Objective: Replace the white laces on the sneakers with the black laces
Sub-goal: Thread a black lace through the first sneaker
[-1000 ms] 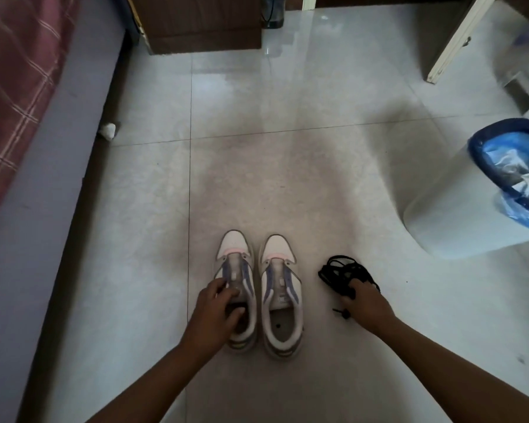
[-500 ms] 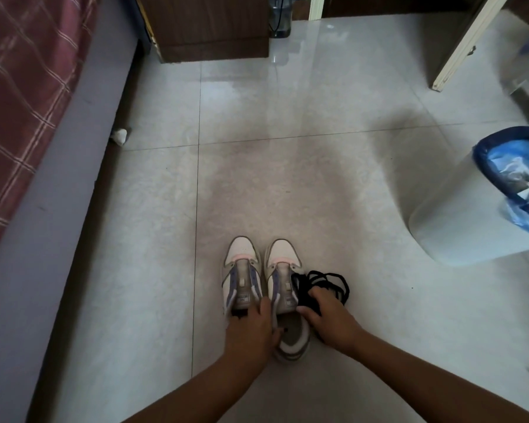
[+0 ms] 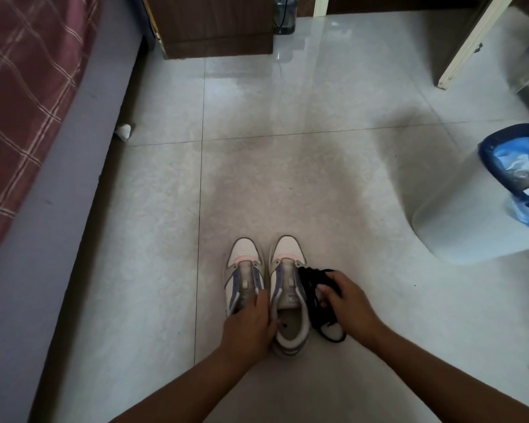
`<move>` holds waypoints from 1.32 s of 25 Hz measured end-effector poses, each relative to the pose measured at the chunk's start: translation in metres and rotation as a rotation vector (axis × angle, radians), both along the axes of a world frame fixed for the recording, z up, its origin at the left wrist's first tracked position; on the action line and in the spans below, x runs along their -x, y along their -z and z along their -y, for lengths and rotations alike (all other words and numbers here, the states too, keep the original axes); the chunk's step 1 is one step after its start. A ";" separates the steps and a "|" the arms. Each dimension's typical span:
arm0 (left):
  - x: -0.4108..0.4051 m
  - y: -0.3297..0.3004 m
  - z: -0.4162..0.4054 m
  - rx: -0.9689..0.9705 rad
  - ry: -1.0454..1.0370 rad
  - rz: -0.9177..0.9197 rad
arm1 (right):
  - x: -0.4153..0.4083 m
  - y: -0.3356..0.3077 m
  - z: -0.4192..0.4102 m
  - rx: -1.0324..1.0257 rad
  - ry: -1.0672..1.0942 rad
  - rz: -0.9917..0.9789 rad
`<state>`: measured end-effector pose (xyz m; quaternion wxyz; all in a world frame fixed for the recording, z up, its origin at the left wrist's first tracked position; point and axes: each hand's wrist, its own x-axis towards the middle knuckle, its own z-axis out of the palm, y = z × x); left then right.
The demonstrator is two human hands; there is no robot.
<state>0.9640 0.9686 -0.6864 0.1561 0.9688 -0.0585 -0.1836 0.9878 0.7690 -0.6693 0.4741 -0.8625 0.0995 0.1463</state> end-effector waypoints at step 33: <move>-0.184 -0.157 -0.047 1.014 -0.480 0.032 | -0.097 -0.185 0.106 -0.310 -0.114 -0.029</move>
